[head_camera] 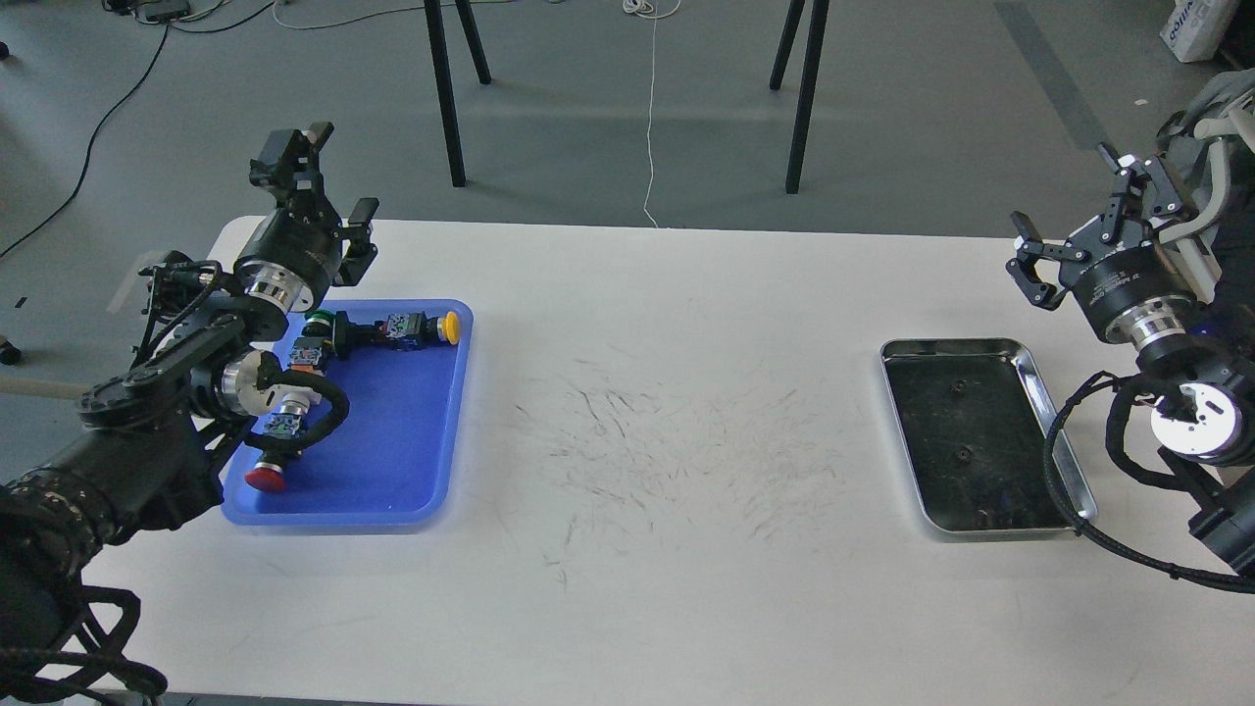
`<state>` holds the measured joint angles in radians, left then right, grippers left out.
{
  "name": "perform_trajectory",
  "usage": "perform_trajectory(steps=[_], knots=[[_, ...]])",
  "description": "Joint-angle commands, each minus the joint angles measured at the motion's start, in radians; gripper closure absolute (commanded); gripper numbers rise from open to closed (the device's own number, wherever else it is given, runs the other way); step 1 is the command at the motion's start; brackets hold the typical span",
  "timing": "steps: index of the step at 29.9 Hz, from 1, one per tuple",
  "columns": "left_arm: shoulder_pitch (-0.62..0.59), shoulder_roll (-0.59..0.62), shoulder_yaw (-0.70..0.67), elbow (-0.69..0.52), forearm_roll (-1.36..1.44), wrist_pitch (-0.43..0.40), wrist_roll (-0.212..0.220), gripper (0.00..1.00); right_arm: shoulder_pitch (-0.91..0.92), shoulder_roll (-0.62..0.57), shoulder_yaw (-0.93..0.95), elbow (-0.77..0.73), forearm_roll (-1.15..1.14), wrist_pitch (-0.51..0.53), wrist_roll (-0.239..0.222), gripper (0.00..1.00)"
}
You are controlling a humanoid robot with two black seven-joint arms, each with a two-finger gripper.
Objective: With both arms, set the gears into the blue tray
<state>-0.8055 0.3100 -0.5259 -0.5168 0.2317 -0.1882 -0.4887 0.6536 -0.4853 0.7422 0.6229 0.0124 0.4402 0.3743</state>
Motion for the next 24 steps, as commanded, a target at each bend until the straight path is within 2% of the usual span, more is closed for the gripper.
perform_trajectory(steps=[1, 24], knots=[[0.002, -0.003, 0.000, 0.000, 0.000, 0.000, 0.000, 0.00, 0.000, -0.001, 0.000, -0.002, 0.000, -0.005, 0.000, 0.02], [0.002, -0.006, 0.000, 0.000, 0.000, 0.006, 0.000, 0.00, 0.014, 0.001, -0.001, -0.006, -0.002, -0.032, 0.000, 0.02]])
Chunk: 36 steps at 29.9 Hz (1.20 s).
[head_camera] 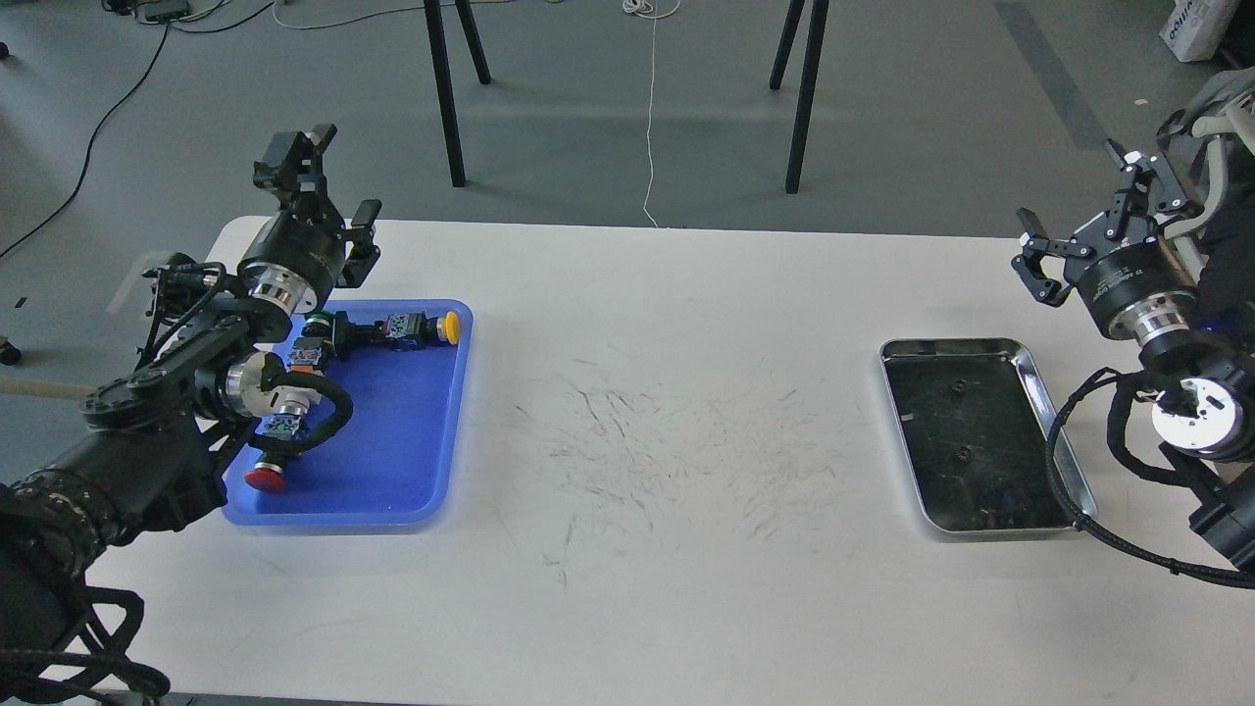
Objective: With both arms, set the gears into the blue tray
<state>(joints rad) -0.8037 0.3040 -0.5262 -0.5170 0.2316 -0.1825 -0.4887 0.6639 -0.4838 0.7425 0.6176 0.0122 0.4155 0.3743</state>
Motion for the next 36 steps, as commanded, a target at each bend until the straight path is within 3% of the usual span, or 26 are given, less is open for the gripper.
perform_trajectory(steps=[1, 36], knots=[[0.000, 0.000, 0.000, 0.000, 0.000, 0.000, 0.000, 0.00, 0.003, -0.001, -0.002, -0.002, -0.002, -0.010, 0.000, 0.01], [0.000, -0.002, 0.002, 0.000, 0.000, 0.003, 0.000, 0.00, -0.036, -0.012, -0.043, -0.001, -0.003, -0.004, 0.001, 0.01]])
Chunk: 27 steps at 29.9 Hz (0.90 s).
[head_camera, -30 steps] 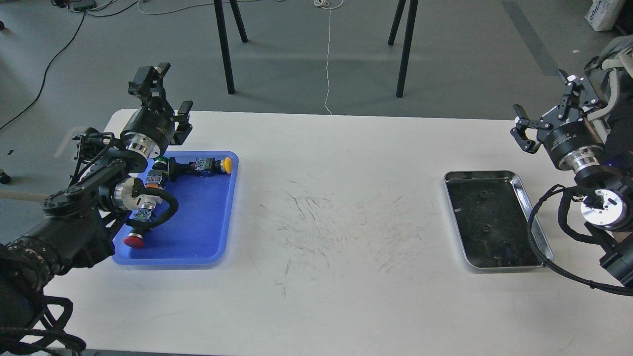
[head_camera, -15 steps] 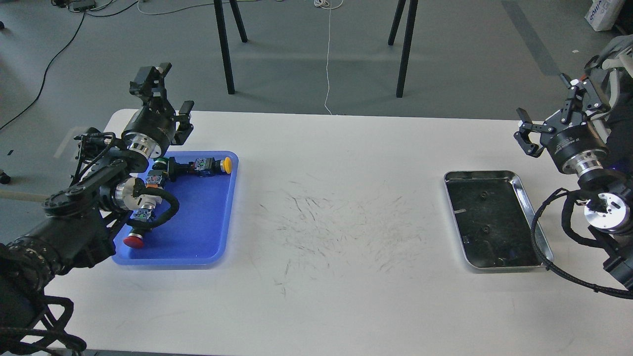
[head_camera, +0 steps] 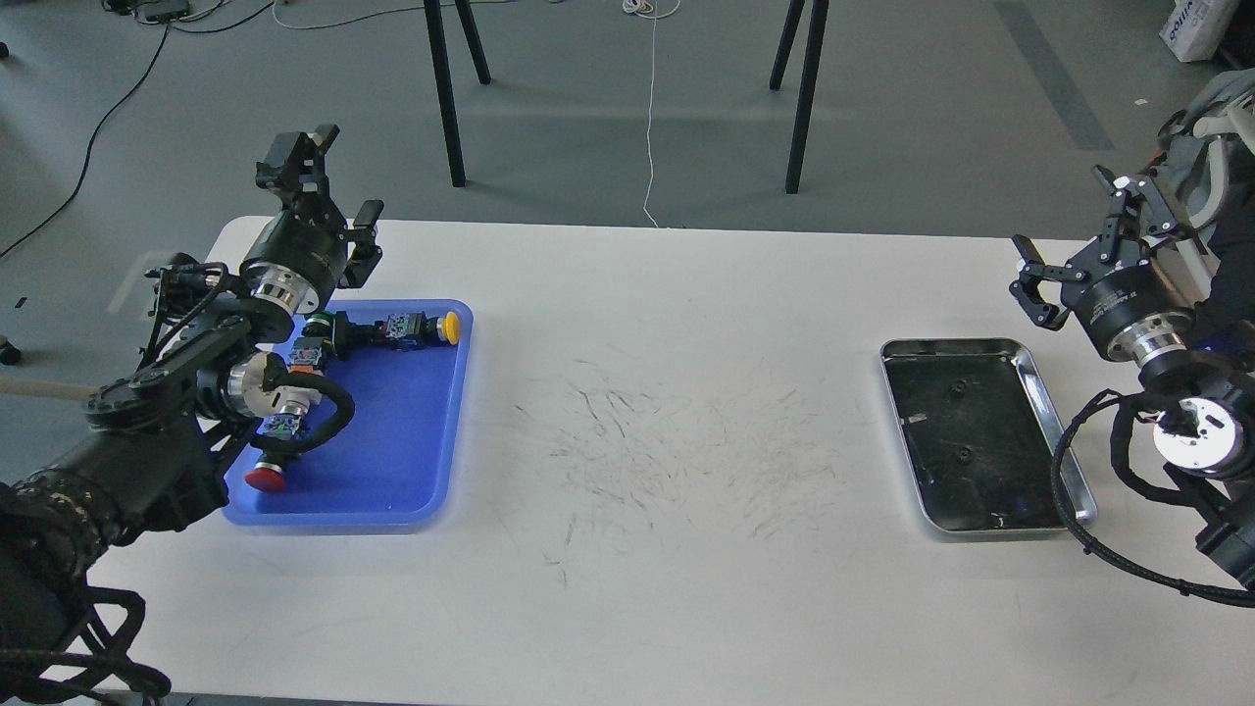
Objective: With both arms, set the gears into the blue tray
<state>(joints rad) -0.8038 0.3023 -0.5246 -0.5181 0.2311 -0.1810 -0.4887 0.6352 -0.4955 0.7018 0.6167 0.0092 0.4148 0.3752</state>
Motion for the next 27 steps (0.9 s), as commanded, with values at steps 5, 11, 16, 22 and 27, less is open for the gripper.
perform_trajectory(steps=[5, 11, 16, 22, 27], knots=[[0.002, -0.002, 0.000, 0.001, 0.001, 0.003, 0.000, 0.00, -0.009, -0.003, -0.014, 0.012, -0.015, -0.002, 0.001, 0.01], [0.002, -0.011, 0.000, 0.001, 0.001, 0.005, 0.000, 0.00, 0.015, -0.018, -0.108, 0.006, -0.017, -0.004, 0.001, 0.02], [0.002, -0.015, 0.000, 0.001, 0.002, 0.006, 0.000, 0.00, 0.023, -0.054, -0.149, 0.012, -0.018, -0.001, 0.001, 0.02], [0.002, -0.017, 0.000, 0.001, 0.002, 0.008, 0.000, 0.00, 0.099, -0.092, -0.300, 0.009, -0.049, 0.001, 0.001, 0.02], [0.002, -0.017, 0.000, 0.001, 0.002, 0.008, 0.000, 0.00, 0.161, -0.101, -0.425, 0.003, -0.089, 0.002, 0.001, 0.02]])
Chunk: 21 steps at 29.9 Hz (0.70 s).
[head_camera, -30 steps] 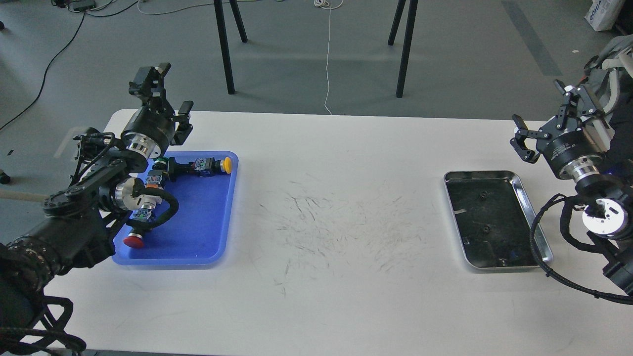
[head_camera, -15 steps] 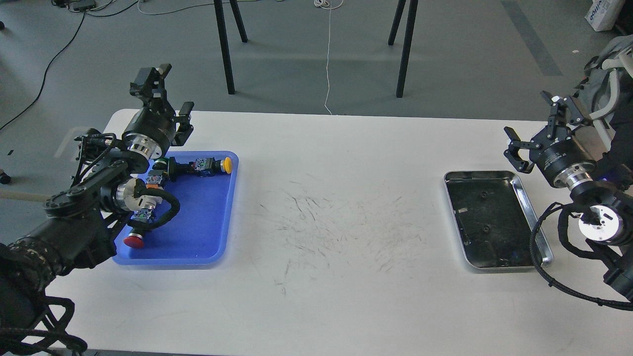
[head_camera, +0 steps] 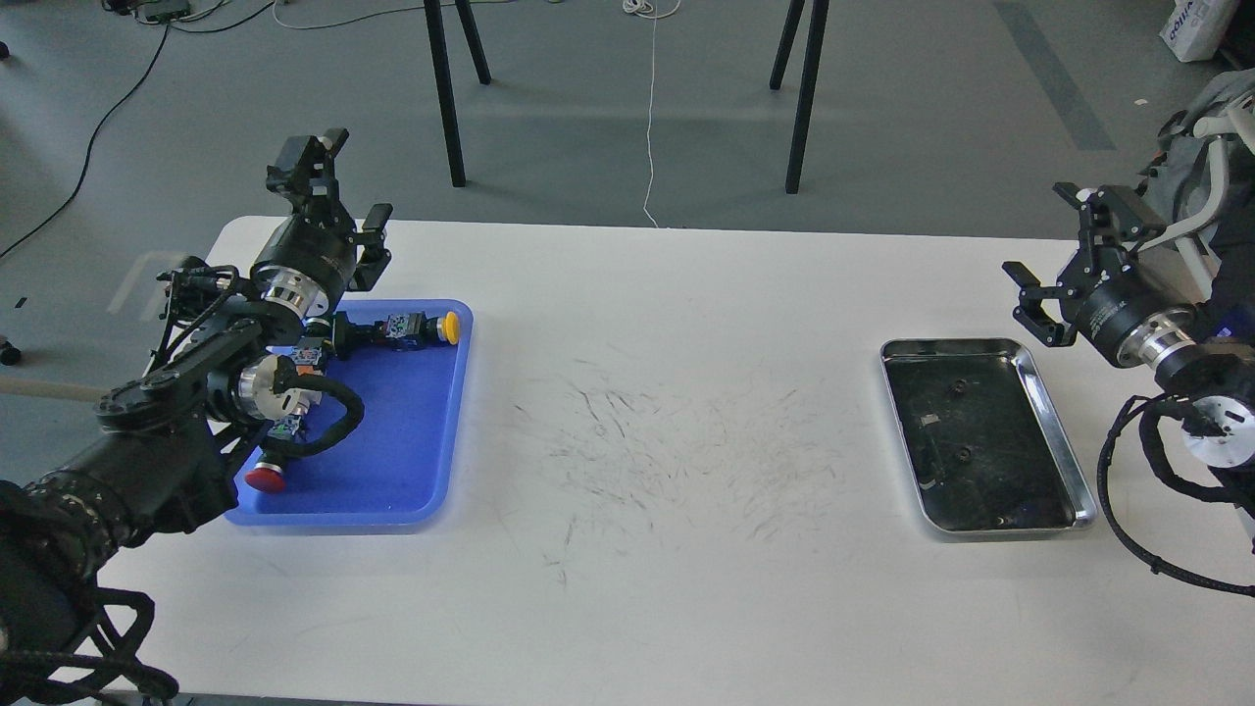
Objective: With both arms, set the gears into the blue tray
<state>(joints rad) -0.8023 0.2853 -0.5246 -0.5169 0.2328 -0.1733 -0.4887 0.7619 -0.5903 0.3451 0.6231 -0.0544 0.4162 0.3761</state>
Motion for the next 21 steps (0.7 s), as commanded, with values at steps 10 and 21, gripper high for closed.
perform_trajectory(steps=[10, 21], knots=[[0.000, 0.000, 0.000, 0.000, 0.000, -0.002, 0.000, 0.00, 0.099, -0.014, -0.179, -0.005, -0.208, 0.006, 0.001, 0.02], [-0.002, -0.029, 0.000, 0.047, 0.002, 0.009, 0.000, 0.00, 0.112, -0.031, -0.198, -0.006, -0.442, 0.006, 0.000, 0.02]])
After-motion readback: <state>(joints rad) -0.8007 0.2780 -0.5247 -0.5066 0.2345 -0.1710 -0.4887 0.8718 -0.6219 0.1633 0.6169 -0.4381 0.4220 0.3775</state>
